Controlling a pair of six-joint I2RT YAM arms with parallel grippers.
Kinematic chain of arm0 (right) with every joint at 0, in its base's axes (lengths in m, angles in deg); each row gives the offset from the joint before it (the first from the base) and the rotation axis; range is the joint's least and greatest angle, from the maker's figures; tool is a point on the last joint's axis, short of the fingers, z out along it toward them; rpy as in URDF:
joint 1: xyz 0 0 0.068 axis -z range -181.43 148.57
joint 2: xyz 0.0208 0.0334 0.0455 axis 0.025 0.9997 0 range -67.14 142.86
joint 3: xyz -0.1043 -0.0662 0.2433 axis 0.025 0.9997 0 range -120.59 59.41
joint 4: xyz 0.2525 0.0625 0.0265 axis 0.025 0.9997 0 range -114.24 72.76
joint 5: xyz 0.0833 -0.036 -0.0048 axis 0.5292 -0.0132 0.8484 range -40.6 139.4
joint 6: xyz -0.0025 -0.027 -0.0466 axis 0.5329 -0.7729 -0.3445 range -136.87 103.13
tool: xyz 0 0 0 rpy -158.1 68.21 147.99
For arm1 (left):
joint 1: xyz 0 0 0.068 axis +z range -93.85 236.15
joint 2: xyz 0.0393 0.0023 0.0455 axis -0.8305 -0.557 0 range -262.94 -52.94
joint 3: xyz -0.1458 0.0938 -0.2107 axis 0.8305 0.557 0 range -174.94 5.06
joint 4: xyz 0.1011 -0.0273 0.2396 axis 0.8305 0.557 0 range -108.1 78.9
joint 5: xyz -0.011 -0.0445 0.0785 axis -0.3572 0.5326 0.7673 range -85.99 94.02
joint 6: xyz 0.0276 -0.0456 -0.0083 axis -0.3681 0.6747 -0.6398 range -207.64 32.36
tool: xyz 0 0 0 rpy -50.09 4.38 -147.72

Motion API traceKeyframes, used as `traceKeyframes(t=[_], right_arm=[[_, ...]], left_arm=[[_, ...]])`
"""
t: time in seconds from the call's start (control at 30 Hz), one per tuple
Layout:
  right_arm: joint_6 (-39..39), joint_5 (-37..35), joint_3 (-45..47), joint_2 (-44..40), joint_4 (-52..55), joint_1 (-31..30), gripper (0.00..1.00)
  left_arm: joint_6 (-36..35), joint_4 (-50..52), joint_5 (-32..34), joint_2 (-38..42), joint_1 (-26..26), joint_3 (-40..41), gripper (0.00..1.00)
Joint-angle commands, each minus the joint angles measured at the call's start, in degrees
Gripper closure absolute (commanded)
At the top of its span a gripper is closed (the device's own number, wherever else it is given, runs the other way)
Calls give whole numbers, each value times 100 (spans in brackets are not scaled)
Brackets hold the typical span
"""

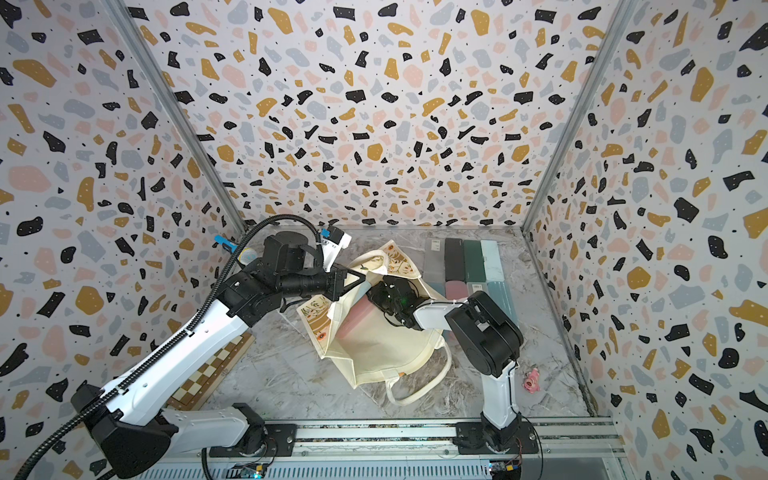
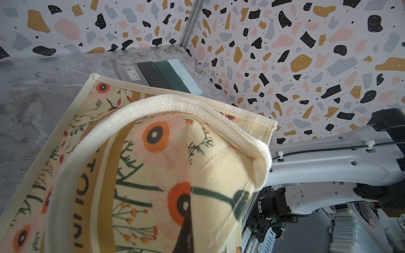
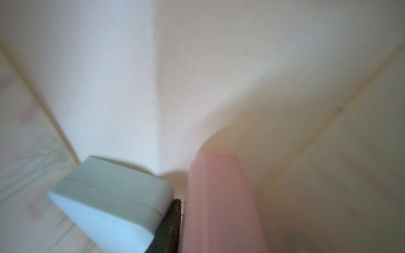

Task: Take out the pencil case from the canvas bag
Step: Pick up the pencil case from the canvas bag.

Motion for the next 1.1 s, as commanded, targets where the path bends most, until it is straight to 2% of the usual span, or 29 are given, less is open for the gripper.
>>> traceKeyframes(t=[0.0, 0.1, 0.33, 0.53, 0.7, 1.07], right_arm=[[-319, -307, 5, -553, 223, 2, 75], [-661, -512, -147, -792, 668, -76, 79], [-2224, -1166, -798, -1100, 1646, -639, 84], [-3502, -1494, -675, -1585, 1463, -985, 85], [-3924, -1473, -325, -2335, 1301, -996, 85], [-4233, -1581, 148, -4347, 1881, -661, 86]], left_arm=[[-177, -212, 362, 142, -31, -370, 100], [-346, 100, 781, -35, -29, -602, 100], [-714, 697, 1538, -602, -22, -1263, 100], [-1023, 1033, 1938, -972, -22, -1749, 100], [-1342, 1504, 2426, -1330, 30, -2231, 100], [-1560, 2059, 2880, -1903, 579, -2874, 100]])
